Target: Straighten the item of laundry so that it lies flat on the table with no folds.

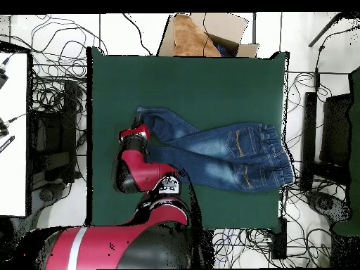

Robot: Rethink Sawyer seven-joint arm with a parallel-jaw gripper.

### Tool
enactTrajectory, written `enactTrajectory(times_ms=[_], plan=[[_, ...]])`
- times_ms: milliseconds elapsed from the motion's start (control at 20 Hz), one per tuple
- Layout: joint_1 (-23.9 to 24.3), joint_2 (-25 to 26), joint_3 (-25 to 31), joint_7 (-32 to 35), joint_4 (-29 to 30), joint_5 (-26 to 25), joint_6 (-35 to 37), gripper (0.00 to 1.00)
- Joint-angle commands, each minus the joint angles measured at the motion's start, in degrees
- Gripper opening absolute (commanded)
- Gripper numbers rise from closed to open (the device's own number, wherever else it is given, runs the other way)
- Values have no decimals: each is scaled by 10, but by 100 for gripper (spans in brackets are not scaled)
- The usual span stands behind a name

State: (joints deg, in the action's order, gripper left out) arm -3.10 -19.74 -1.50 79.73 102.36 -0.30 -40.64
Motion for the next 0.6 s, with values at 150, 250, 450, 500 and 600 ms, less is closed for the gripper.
enactTrajectory(times_ms=[150, 250, 450, 500, 600], plan=[[17, 66, 9, 66, -111, 9, 60, 0], [17, 74, 8, 63, -126, 13, 63, 0], [14, 75, 3, 60, -139, 19, 75, 0], [12, 75, 2, 61, -140, 19, 76, 0], [10, 76, 0, 62, -141, 19, 78, 0]])
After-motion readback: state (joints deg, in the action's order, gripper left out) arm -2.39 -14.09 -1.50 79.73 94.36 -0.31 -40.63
